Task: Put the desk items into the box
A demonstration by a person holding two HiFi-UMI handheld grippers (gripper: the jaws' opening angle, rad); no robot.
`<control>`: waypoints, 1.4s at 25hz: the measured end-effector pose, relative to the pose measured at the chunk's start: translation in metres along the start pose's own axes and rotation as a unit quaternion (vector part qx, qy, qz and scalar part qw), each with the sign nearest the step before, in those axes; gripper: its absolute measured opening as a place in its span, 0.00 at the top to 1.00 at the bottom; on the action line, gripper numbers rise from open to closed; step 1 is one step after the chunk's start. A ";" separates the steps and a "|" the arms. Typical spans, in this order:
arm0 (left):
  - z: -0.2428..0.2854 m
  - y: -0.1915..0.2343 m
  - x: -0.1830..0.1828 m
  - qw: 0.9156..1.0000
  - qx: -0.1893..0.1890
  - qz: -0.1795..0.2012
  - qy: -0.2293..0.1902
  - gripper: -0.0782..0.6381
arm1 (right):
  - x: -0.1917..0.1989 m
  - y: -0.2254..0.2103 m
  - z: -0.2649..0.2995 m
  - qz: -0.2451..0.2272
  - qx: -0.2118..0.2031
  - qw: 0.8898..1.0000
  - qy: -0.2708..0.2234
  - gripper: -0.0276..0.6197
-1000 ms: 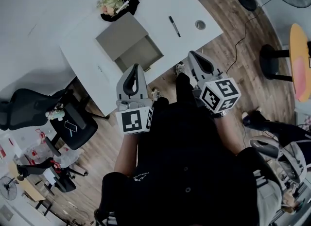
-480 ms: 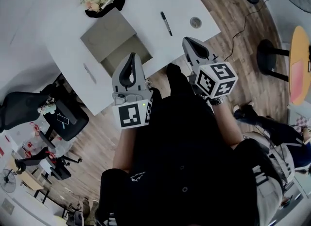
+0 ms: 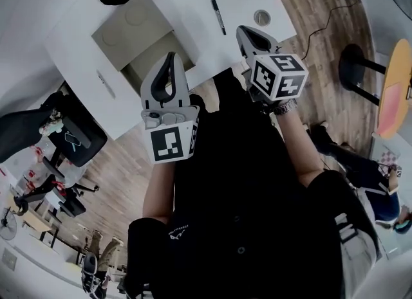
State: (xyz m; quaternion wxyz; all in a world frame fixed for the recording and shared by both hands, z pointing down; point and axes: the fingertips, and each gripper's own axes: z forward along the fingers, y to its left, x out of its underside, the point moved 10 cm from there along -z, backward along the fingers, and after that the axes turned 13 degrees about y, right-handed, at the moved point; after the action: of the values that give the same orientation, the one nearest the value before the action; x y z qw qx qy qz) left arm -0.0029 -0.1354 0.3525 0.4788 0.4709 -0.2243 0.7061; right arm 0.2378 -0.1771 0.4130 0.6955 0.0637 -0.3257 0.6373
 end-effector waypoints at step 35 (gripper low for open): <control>0.041 0.012 0.014 0.992 -0.097 -0.071 0.027 0.88 | 0.021 -0.063 0.185 -0.016 0.041 0.958 0.284 0.84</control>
State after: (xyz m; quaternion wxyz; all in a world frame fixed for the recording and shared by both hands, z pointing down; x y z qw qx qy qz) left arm 0.0037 -0.1656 0.3851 0.5772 0.4173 -0.2446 0.6579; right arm 0.2265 -0.2643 0.5890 0.7661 -0.0865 -0.0872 0.6309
